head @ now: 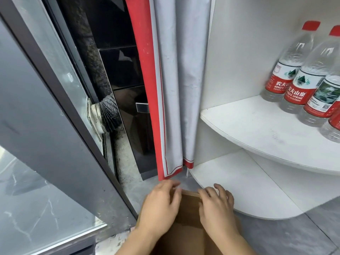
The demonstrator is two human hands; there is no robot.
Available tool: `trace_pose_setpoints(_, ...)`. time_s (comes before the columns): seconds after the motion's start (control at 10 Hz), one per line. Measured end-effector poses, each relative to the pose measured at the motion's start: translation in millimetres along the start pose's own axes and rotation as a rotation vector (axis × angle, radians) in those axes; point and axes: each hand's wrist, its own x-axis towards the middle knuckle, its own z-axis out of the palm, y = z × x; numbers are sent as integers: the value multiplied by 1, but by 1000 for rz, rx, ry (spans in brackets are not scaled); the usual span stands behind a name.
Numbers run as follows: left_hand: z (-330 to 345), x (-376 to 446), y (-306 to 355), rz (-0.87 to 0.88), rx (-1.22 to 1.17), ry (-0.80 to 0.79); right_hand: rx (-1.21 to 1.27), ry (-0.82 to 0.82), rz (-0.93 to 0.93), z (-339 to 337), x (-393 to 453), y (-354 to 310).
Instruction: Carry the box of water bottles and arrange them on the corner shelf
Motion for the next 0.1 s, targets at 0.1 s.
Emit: trace_pose_setpoints(0.1,-3,-5,17,140,-80,-24,169,141,-181,-7,-4,-6)
